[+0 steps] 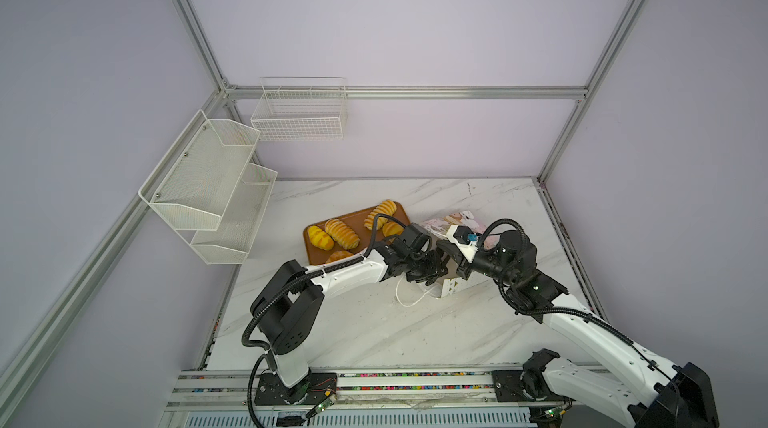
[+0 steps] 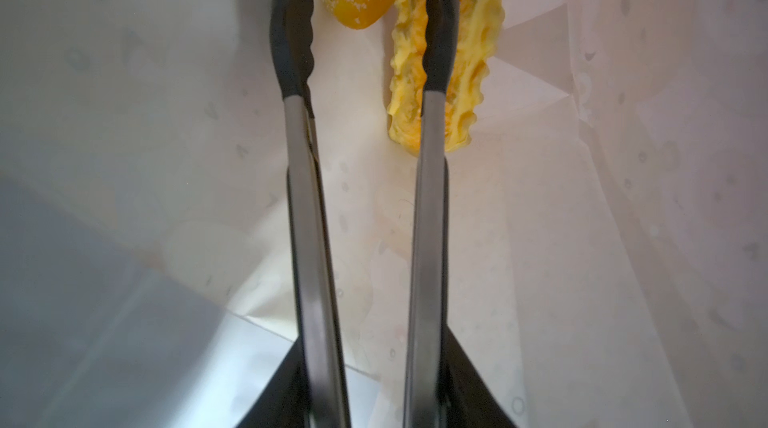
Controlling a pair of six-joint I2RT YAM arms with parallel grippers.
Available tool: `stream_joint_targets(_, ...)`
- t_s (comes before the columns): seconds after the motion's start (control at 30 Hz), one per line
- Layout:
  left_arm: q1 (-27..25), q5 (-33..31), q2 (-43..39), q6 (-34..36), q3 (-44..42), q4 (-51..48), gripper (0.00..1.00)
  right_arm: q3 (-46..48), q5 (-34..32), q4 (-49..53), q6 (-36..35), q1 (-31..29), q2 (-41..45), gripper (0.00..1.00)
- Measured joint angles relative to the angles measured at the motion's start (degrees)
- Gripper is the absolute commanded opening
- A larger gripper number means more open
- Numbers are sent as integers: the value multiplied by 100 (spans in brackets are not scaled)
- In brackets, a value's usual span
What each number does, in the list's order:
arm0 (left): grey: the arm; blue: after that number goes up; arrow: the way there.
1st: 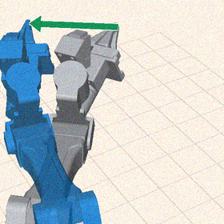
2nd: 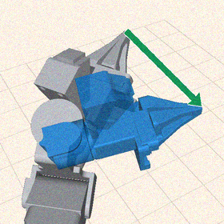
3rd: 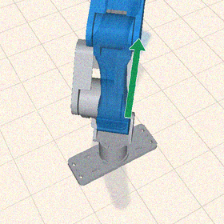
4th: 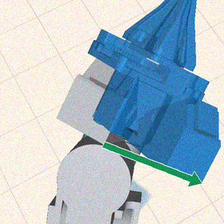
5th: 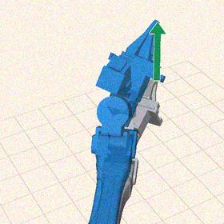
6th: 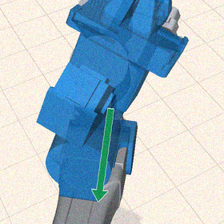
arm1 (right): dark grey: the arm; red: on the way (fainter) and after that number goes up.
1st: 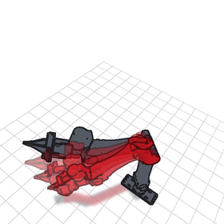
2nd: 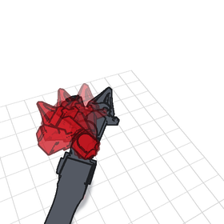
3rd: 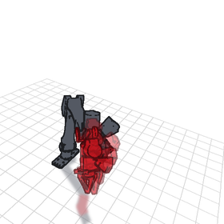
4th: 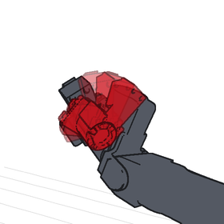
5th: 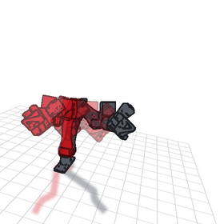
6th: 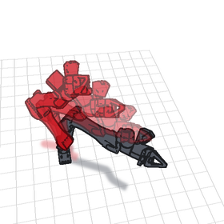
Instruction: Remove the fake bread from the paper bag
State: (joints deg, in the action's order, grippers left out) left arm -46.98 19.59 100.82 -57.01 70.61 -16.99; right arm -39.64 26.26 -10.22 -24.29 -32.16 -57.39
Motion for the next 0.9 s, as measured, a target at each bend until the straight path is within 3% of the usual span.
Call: stream_joint_targets(0.9,162,173,581,260,299,282,40,-127,216,-103,-7,20,-299,0)
